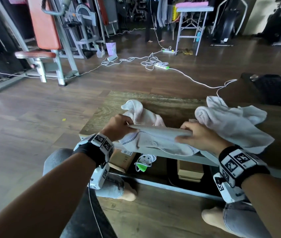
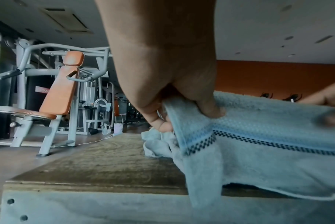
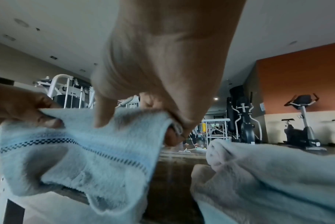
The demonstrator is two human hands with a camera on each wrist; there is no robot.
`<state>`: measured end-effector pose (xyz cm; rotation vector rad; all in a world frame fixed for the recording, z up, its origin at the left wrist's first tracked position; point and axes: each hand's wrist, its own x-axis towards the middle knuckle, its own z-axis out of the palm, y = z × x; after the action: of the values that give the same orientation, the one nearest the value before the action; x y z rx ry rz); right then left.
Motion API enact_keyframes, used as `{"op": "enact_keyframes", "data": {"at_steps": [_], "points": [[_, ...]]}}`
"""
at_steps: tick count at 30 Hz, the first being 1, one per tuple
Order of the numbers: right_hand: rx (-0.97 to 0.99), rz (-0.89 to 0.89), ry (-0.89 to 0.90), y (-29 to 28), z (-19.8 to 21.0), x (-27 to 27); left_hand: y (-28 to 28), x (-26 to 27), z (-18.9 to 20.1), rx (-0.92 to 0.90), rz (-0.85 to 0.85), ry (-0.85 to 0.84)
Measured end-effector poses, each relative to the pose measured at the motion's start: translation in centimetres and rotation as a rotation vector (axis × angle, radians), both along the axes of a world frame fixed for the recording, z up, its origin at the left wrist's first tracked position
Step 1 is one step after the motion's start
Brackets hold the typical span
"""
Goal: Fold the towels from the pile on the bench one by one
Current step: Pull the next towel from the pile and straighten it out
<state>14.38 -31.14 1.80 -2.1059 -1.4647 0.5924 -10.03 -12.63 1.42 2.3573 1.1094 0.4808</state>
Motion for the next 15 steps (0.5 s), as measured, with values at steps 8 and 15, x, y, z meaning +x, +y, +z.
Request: {"op": "enact_keyframes", "data": {"at_steps": [8, 15], "points": [[0.117, -0.136, -0.117, 2.5, -3.6, 2.4, 1.3, 1.9, -0.6, -0.099, -0.019, 0.236], [0.385, -0.139, -0.152, 7.1, -4.5, 2.8, 4.6, 3.6, -2.9, -0.014, 0.219, 0.000]]}}
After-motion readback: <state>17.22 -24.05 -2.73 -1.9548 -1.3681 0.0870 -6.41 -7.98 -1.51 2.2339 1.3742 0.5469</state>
